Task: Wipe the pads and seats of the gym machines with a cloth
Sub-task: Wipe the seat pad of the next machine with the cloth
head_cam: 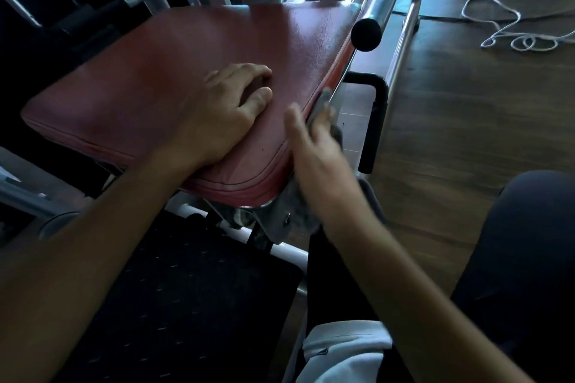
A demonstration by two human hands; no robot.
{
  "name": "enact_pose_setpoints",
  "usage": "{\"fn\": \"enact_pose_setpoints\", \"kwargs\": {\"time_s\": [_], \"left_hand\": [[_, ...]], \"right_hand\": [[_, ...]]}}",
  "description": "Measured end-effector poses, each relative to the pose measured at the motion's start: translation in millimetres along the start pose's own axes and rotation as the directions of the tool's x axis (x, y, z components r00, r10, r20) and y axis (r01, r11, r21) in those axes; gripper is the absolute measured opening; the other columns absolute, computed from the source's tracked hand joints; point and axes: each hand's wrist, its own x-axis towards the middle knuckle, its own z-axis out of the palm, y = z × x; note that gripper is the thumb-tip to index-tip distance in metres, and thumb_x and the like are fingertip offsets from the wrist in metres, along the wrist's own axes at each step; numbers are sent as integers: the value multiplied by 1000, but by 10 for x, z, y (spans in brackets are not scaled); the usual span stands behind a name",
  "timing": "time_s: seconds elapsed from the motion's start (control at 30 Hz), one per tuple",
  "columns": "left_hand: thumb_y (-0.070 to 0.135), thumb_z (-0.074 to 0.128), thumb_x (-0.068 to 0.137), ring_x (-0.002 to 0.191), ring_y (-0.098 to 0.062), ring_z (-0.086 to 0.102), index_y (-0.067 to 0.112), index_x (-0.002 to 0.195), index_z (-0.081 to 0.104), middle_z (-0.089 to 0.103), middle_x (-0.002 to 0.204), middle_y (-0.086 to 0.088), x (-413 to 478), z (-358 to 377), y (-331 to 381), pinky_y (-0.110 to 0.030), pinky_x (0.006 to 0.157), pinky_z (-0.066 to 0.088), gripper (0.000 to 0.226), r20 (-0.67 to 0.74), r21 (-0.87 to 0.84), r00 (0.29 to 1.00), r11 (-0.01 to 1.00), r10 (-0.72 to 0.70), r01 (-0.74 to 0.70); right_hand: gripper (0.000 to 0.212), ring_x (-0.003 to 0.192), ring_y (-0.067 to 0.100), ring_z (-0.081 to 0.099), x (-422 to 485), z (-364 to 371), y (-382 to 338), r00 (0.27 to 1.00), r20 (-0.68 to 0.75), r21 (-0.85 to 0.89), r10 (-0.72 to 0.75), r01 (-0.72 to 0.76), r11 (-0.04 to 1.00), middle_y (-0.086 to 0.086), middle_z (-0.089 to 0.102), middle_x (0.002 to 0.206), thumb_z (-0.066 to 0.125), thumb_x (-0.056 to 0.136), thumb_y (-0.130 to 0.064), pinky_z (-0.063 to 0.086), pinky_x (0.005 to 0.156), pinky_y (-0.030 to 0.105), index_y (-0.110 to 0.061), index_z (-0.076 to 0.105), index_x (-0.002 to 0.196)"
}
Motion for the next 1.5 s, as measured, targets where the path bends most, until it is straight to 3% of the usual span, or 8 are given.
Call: {"fn": "enact_pose_setpoints", "kwargs": {"time_s": [0.2,0.33,0.5,0.63,0.9,1.03,1.37,1.5], "left_hand": [[57,34,88,129,-18,48,31,136,53,54,141,9,9,11,-44,-39,111,34,58,-8,3,999,1000,31,-31],[57,33,88,131,-17,46,32,137,52,53,142,10,23,7,-43,-39,111,33,58,1,5,1000,1000,23,-23],[55,35,88,128,-20,48,30,136,54,55,141,7,24,16,-56,-37,111,34,57,-13,3,999,999,44,-44],[57,33,88,130,-18,47,32,137,52,53,142,9,27,13,-53,-40,112,33,58,1,2,999,999,34,-34],[50,37,91,131,-18,47,28,137,53,55,141,7,33,30,-61,-35,112,30,53,7,17,999,999,36,-36],[51,37,92,129,-18,47,32,137,51,53,141,11,-4,-7,-10,-43,111,34,52,10,13,1000,1000,14,-14],[55,35,89,132,-17,46,31,136,54,53,143,9,-40,-7,23,-43,113,33,55,-12,26,1000,1000,-3,3],[61,30,86,136,-16,44,34,137,53,52,144,12,-51,8,2,-45,114,33,62,-1,27,1000,999,-16,16]], "right_hand": [[78,144,-13,2,-558,266,147,991,95,160,-96,80,984,-25,-3,161,37,90,-71,10,119,17,-48,-2,152],[82,147,2,16,-55,99,55,1000,-21,114,-18,20,993,-14,12,163,36,85,-78,21,121,35,-40,11,155],[72,138,-20,-9,-736,265,95,988,109,180,-109,88,980,-33,-10,156,37,92,-63,4,117,16,-48,-3,151],[76,145,-5,7,-91,104,48,999,-11,98,-40,41,994,-19,2,162,36,92,-70,16,121,29,-36,12,155],[68,136,-23,-8,-481,223,223,989,50,134,-142,134,982,-26,-5,160,36,97,-57,5,114,12,-39,5,155],[67,117,-36,0,-37,96,179,995,3,114,-101,100,988,-23,-4,161,33,98,-58,7,90,-8,-35,6,155],[72,148,-1,-7,627,1,-21,971,-195,180,-141,177,968,-15,-5,164,26,99,-62,1,124,39,-30,-1,157],[72,150,9,-5,892,-159,-220,982,-172,-12,-83,82,997,-11,-4,164,28,97,-66,-9,113,23,-32,6,157]]}}
